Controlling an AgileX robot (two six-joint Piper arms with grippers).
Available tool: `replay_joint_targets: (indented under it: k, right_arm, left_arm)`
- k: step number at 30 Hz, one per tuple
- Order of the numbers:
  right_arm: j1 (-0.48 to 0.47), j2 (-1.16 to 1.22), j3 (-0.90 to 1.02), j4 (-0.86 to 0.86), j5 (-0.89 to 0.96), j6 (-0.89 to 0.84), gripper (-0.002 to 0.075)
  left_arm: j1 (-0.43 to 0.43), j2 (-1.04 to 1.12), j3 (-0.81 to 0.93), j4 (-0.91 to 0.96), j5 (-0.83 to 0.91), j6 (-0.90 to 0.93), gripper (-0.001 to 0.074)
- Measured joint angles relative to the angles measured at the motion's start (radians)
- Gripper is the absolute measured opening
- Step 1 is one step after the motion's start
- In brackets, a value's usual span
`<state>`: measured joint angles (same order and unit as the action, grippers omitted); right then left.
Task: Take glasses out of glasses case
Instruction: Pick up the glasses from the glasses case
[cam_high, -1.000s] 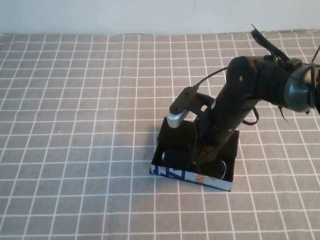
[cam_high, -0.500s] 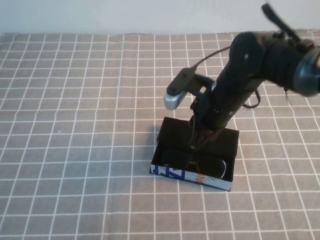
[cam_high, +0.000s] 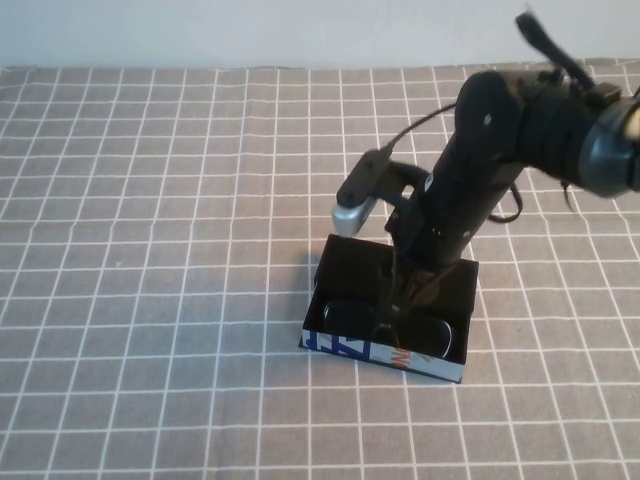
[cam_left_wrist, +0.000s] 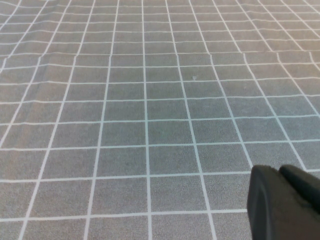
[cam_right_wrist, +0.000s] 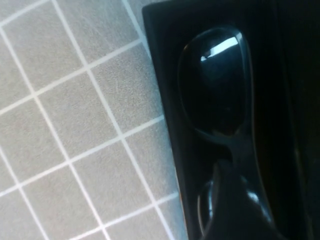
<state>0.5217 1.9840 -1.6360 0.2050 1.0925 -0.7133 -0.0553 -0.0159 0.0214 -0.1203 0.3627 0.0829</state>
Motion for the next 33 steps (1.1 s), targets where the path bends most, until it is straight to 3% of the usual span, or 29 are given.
replay_joint_targets:
  k: [11, 13, 16, 19, 27, 33]
  right_arm:
    - [0.0, 0.08, 0.0, 0.011, -0.032, 0.0, 0.0313]
    - [0.0, 0.09, 0.0, 0.011, -0.032, 0.0, 0.0277]
    - [0.0, 0.094, 0.0, 0.011, -0.032, 0.0, 0.0131]
    - [0.0, 0.088, 0.0, 0.021, -0.028, 0.0, 0.0034]
    - [0.0, 0.026, 0.0, 0.021, -0.02, 0.0, 0.001]
    - [-0.043, -0.085, 0.0, 0.086, 0.001, 0.091, 0.0009]
  left_arm:
    - [0.0, 0.0, 0.0, 0.0, 0.0, 0.0, -0.0005]
    - [0.0, 0.0, 0.0, 0.0, 0.0, 0.0, -0.0005]
    - [0.0, 0.0, 0.0, 0.0, 0.0, 0.0, -0.0005]
    - [0.0, 0.0, 0.0, 0.0, 0.0, 0.0, -0.0005]
    - [0.0, 0.0, 0.0, 0.0, 0.0, 0.0, -0.0005]
    - [0.0, 0.0, 0.0, 0.0, 0.0, 0.0, -0.0005]
